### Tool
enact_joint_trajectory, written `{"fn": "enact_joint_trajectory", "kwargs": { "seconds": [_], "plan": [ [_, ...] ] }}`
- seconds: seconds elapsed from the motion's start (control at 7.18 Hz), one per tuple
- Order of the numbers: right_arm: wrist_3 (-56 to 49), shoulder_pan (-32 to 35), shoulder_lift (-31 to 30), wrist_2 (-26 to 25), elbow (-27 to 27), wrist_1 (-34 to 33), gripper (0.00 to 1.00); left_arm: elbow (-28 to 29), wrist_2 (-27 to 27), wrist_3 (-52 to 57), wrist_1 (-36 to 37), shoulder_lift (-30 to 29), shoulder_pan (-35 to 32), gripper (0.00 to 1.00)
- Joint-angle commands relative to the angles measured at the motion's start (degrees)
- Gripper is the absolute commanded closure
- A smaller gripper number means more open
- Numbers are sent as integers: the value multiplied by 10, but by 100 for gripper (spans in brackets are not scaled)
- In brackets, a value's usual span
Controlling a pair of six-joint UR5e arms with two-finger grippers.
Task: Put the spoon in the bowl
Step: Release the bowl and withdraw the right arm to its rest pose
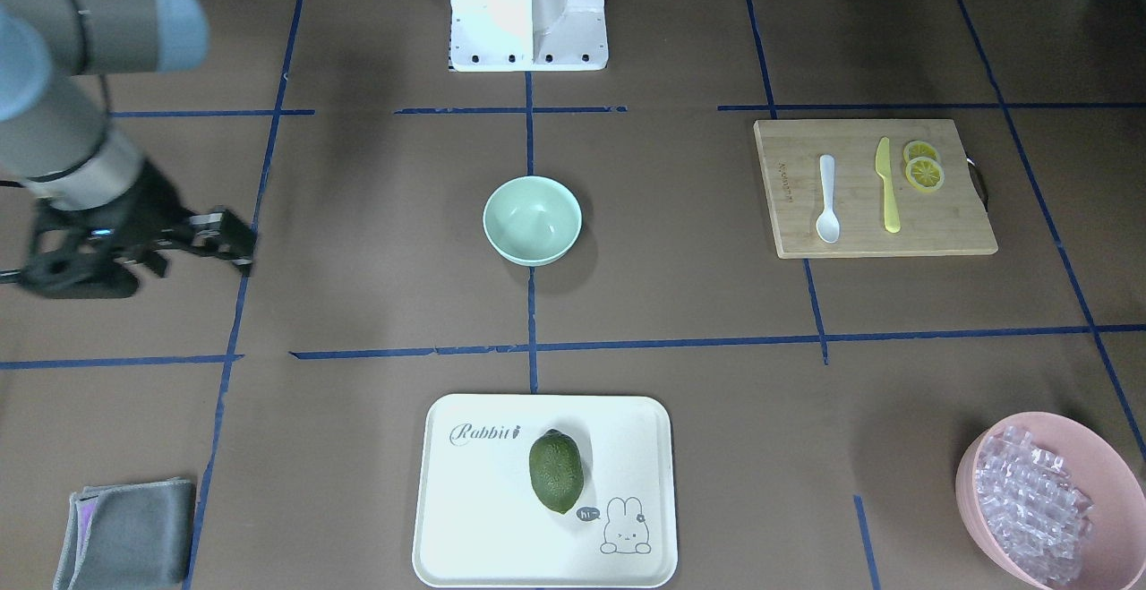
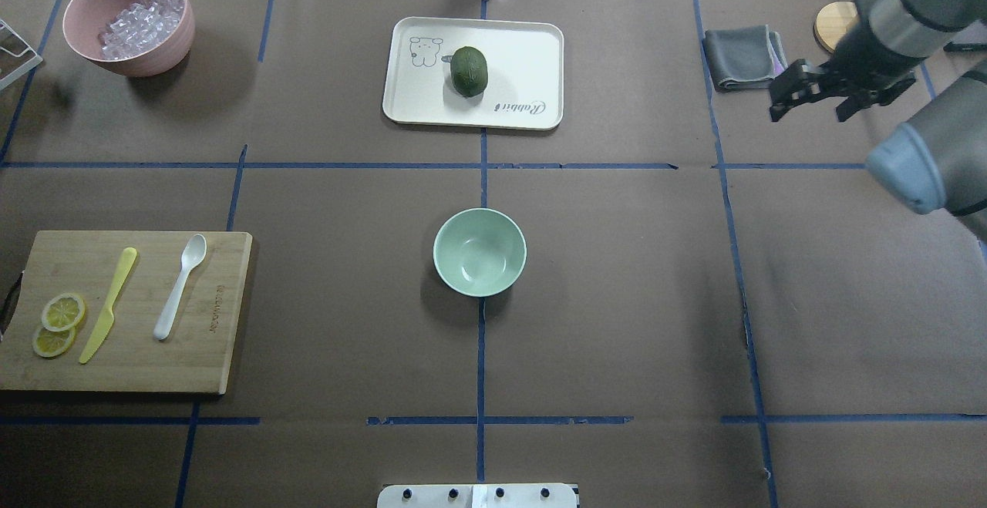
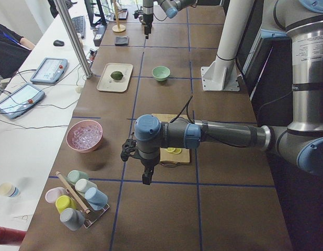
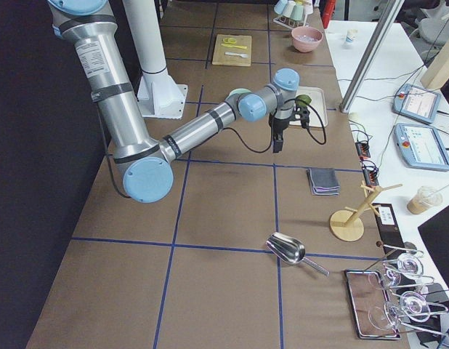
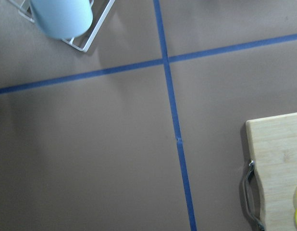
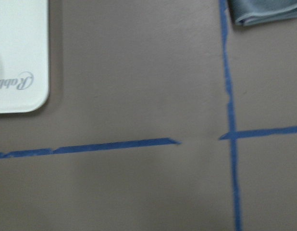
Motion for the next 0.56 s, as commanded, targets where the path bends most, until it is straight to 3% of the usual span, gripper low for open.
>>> {"fn": "enact_joint_trajectory", "kwargs": {
  "seconds": [0.0,0.28,0.42],
  "plan": [
    [-235,111,-124,27,-3,7,0,11,0,-7,-43,-10,13,0],
    [-375,203,-214,31,0,5,0,12,-1,-11,-45,-25,22,0],
    [-379,232,-248,38,19,2,0,13,-24,-11,-43,-25,22,0]
  ]
}}
